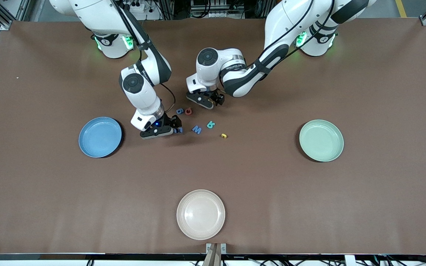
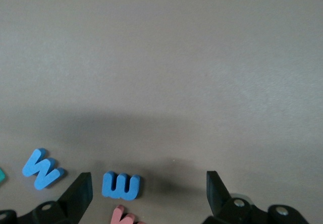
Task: Sort upper and lower case letters into plates
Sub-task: 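Lower the left gripper onto the H while the right gripper nears the E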
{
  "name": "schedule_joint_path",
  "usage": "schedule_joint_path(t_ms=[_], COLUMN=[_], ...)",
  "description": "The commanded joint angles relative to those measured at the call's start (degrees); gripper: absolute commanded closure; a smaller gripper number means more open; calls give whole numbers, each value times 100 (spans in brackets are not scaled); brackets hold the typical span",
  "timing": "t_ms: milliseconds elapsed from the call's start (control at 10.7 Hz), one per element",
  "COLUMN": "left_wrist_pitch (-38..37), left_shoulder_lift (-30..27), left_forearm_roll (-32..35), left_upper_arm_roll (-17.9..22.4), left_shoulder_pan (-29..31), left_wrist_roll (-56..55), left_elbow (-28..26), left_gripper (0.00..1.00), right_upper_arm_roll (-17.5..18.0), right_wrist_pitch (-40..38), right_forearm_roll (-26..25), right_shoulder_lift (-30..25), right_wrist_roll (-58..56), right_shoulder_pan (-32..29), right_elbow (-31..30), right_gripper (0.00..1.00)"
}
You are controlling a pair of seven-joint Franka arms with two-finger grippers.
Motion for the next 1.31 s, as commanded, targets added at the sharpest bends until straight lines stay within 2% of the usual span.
schedule_joint_path(t_ms=[0, 561, 841, 1028, 1215], left_wrist_pitch=[71, 106, 106, 106, 106], left_shoulder_lift=[105, 219, 219, 228, 228], left_forearm_roll=[191, 349, 367, 428, 437], left_upper_arm_roll=[61, 87, 87, 87, 87], left_shoulder_pan=[-87, -167, -184, -184, -175], left_wrist_roll=[-191, -235, -227, -209, -209], left_elbow=[80, 89, 89, 89, 89], left_gripper=[14, 20, 28, 38, 43], right_upper_arm_roll=[-54, -54, -54, -63, -63], right_wrist_pitch=[12, 21, 21, 12, 12], right_forearm_roll=[125, 125, 116, 107, 116], right_shoulder_lift=[177, 528, 669, 818, 828], right_wrist_roll=[-105, -88, -79, -27, -26], right_shoulder_pan=[243, 305, 349, 401, 428], right_elbow=[150, 326, 432, 571, 572], right_gripper=[0, 0, 0, 0, 7])
